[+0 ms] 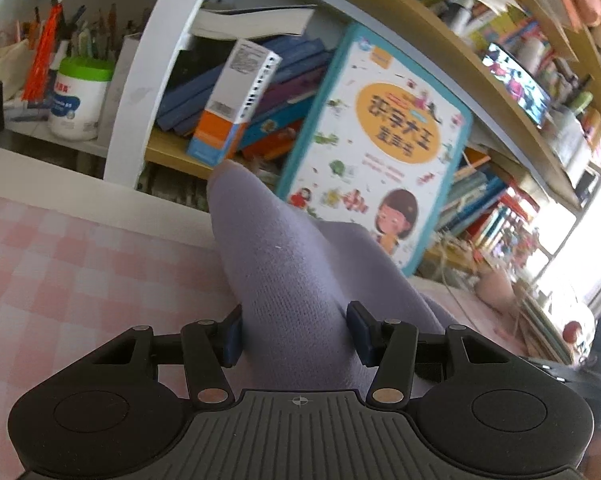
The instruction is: Fold clothes
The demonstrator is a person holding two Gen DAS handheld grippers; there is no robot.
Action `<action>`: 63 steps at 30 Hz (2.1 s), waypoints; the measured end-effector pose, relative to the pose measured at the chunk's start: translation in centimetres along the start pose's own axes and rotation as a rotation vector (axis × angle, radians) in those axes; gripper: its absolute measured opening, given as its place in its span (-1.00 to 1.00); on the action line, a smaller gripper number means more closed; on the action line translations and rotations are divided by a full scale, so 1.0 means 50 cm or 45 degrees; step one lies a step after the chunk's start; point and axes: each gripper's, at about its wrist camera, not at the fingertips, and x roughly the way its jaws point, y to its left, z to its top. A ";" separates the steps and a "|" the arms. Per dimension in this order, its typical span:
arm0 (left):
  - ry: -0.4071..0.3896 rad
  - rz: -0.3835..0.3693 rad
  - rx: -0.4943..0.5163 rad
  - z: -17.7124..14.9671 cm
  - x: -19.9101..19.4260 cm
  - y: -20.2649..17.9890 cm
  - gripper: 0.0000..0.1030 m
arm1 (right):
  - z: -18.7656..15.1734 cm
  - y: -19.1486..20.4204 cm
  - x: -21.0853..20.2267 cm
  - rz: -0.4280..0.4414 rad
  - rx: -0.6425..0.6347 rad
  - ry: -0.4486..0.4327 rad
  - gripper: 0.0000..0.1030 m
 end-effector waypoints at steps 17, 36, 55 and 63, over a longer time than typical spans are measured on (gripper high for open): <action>-0.071 0.049 -0.036 -0.013 0.046 0.049 0.31 | -0.013 -0.064 0.063 -0.010 0.231 -0.014 0.07; -0.250 0.214 0.237 -0.123 -0.119 -0.117 0.72 | -0.109 0.017 -0.139 -0.357 -0.058 -0.201 0.61; -0.263 0.334 0.476 -0.192 -0.141 -0.165 0.79 | -0.155 0.100 -0.153 -0.513 -0.200 -0.131 0.77; -0.264 0.393 0.453 -0.196 -0.159 -0.149 0.79 | -0.160 0.103 -0.162 -0.548 -0.172 -0.165 0.81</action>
